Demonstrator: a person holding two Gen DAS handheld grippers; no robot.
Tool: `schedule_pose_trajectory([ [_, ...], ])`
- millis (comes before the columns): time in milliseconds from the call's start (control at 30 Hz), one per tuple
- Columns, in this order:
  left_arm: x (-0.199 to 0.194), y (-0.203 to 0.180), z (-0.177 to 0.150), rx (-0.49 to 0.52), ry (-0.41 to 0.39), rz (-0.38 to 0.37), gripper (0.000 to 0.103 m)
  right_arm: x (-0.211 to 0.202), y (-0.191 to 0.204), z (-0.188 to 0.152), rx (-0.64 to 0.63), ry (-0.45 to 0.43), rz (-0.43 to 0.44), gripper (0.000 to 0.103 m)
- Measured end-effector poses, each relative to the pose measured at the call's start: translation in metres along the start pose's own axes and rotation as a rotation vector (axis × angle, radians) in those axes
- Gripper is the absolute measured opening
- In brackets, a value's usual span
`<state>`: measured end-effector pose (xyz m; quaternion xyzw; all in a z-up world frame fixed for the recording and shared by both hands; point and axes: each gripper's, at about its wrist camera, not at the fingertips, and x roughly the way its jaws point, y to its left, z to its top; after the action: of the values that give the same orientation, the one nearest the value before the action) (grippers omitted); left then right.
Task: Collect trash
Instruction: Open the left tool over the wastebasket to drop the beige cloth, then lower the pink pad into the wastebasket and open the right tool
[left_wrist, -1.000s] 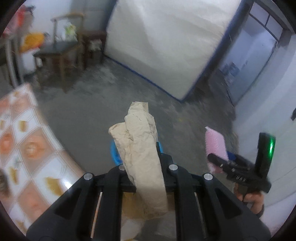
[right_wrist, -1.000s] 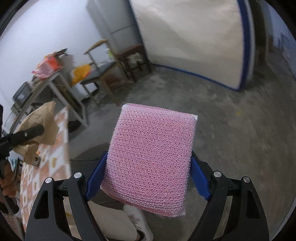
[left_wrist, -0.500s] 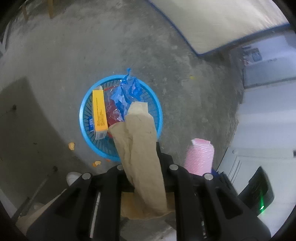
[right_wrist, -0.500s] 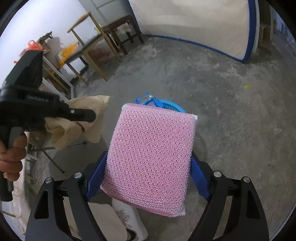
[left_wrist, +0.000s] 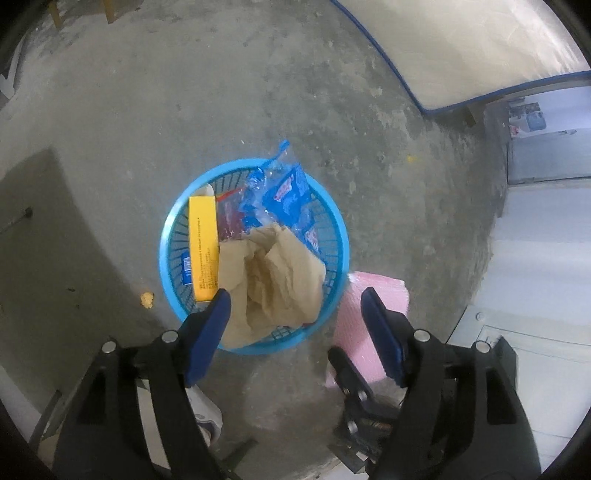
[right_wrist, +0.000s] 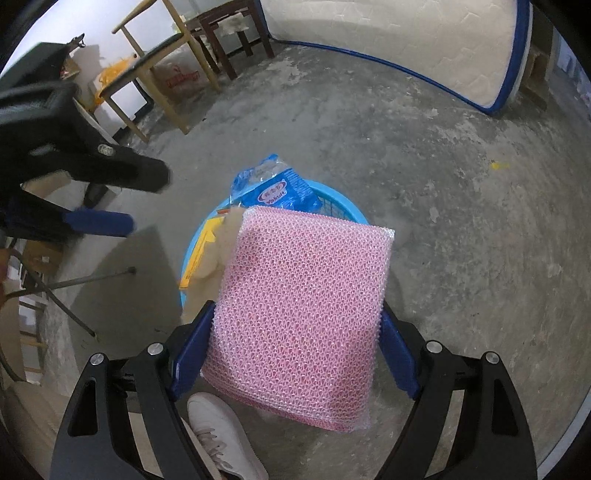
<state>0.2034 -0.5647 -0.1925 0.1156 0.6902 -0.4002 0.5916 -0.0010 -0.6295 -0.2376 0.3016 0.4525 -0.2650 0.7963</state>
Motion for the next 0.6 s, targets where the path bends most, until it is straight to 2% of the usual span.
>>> schedule_pose_trajectory([
  [100, -0.031, 0.001, -0.004, 0.007, -0.049, -0.015, 0.069, 0.006, 0.005, 0.005, -0.013, 0.001, 0.010, 0.080],
  [300, -0.136, -0.004, -0.033, 0.101, -0.226, -0.056, 0.073, 0.043, 0.033, 0.021, -0.100, 0.029, 0.035, 0.081],
  [367, -0.176, 0.000, -0.053, 0.125, -0.292, -0.079, 0.075, 0.063, 0.042, 0.023, -0.137, 0.065, 0.024, 0.082],
  [467, -0.223, 0.009, -0.084, 0.156, -0.369, -0.084, 0.077, 0.100, 0.048, 0.024, -0.181, 0.171, -0.045, 0.083],
  [600, -0.263, 0.030, -0.129, 0.175, -0.440, -0.082, 0.081, 0.079, 0.046, 0.027, -0.163, 0.129, -0.003, 0.085],
])
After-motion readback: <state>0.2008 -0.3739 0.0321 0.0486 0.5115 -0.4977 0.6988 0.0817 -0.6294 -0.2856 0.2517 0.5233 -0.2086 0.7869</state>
